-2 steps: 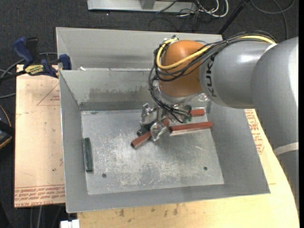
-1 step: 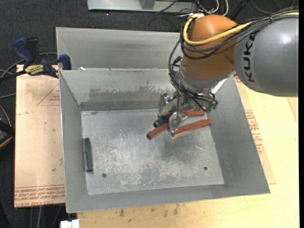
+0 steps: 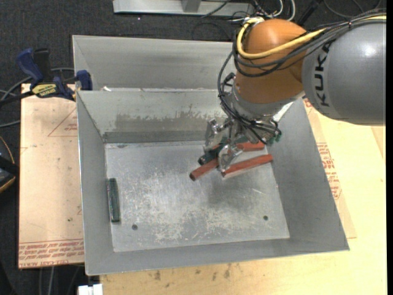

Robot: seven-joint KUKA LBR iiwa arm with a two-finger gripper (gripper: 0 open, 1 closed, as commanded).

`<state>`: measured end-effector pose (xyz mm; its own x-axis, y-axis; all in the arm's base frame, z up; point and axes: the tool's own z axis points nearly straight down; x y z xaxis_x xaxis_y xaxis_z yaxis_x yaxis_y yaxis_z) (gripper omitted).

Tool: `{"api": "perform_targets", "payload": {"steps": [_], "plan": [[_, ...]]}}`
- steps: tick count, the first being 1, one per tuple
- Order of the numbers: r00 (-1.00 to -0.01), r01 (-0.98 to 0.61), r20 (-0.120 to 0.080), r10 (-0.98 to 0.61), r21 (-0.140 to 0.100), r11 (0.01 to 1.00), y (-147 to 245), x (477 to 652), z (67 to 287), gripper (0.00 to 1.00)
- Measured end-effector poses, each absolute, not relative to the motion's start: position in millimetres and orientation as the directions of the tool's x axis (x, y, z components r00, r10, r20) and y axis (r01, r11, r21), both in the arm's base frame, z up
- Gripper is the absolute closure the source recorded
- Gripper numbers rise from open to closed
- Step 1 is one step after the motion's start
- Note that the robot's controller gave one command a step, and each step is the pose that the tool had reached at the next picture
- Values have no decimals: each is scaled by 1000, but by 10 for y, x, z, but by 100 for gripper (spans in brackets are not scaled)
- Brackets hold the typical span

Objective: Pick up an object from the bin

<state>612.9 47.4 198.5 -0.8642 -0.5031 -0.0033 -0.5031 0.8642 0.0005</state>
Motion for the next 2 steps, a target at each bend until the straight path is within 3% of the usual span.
{"api": "perform_targets", "payload": {"steps": [1,2], "plan": [[-835,-551,-9,-551,-4,835,282,6185,1541,100],[-955,-296,-1,-296,2,955,432,6056,3308,100]]}}
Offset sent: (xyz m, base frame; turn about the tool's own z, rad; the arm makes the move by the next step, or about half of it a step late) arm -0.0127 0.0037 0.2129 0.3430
